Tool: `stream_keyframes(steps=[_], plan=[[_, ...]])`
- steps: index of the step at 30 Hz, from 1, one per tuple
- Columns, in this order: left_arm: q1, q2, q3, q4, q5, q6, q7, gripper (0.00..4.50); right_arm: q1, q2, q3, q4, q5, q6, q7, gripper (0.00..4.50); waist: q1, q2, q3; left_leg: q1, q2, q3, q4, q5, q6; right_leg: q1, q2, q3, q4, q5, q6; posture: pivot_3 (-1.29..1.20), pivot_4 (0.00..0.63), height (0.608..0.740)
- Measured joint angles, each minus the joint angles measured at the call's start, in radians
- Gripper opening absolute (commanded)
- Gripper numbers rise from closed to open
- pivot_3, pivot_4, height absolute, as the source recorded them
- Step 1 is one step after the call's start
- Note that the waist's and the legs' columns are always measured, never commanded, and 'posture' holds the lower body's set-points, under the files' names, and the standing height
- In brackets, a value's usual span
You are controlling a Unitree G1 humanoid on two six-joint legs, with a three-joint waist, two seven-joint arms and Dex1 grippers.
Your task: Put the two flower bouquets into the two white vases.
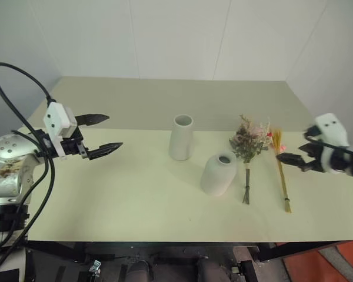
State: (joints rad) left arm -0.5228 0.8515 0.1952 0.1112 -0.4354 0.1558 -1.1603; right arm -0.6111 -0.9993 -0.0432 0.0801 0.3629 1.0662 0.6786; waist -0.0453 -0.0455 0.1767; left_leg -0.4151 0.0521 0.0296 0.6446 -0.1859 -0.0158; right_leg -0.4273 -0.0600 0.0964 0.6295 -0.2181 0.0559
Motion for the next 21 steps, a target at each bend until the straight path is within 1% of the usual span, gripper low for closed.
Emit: stream_keyframes(steps=[2, 6, 11, 13, 15, 21], plan=[[0.0, -0.002, -0.011, -0.013, 0.002, 0.003, 0.001, 4.49, -0.062, 0.035, 0.067, 0.091, -0.036, 0.015, -0.008, 4.5, 0.0, 0.0, 0.0, -0.001, 0.0, 0.0, 0.0, 0.0, 0.0, -0.001, 0.0, 0.0, 0.0, 0.002, -0.003, 0.0, 0.15, 0.74], [0.011, -0.002, -0.014, -0.028, 0.002, 0.007, 0.005, 4.49, -0.154, 0.072, 0.154, 0.243, -0.112, 0.016, -0.014, 4.5, 0.001, 0.0, 0.0, -0.002, 0.0, 0.0, 0.0, 0.0, 0.0, -0.002, 0.0, 0.0, 0.0, 0.002, -0.003, 0.0, 0.15, 0.74], [0.034, -0.002, -0.013, -0.063, 0.001, 0.026, 0.019, 4.49, -0.203, 0.117, 0.196, 0.392, -0.177, 0.005, -0.023, 4.5, 0.0, 0.0, 0.0, -0.002, 0.0, 0.0, 0.0, 0.0, 0.0, -0.002, 0.0, 0.0, 0.001, 0.002, -0.002, 0.0, 0.15, 0.74], [0.038, -0.002, -0.012, -0.076, 0.001, 0.032, 0.026, 4.5, -0.219, 0.131, 0.2, 0.441, -0.191, -0.002, -0.018, 4.11, 0.0, 0.0, 0.0, -0.002, 0.0, 0.0, 0.0, 0.0, 0.0, -0.002, 0.0, 0.0, 0.001, 0.002, -0.002, 0.0, 0.15, 0.74], [0.045, -0.002, -0.012, -0.082, 0.001, 0.04, 0.032, 4.5, -0.244, 0.145, 0.2, 0.49, -0.198, -0.017, -0.012, 3.57, -0.001, 0.0, 0.0, -0.002, 0.0, 0.0, 0.0, 0.0, 0.0, -0.002, 0.0, 0.0, 0.001, 0.002, -0.002, 0.0, 0.15, 0.74], [0.049, -0.002, -0.013, -0.098, 0.001, 0.049, 0.038, 4.5, -0.293, 0.173, 0.2, 0.602, -0.235, -0.061, -0.002, 1.39, -0.004, 0.0, 0.0, -0.002, 0.0, 0.0, 0.0, 0.0, 0.0, -0.002, 0.0, 0.0, 0.001, 0.002, -0.002, 0.0, 0.15, 0.74]])
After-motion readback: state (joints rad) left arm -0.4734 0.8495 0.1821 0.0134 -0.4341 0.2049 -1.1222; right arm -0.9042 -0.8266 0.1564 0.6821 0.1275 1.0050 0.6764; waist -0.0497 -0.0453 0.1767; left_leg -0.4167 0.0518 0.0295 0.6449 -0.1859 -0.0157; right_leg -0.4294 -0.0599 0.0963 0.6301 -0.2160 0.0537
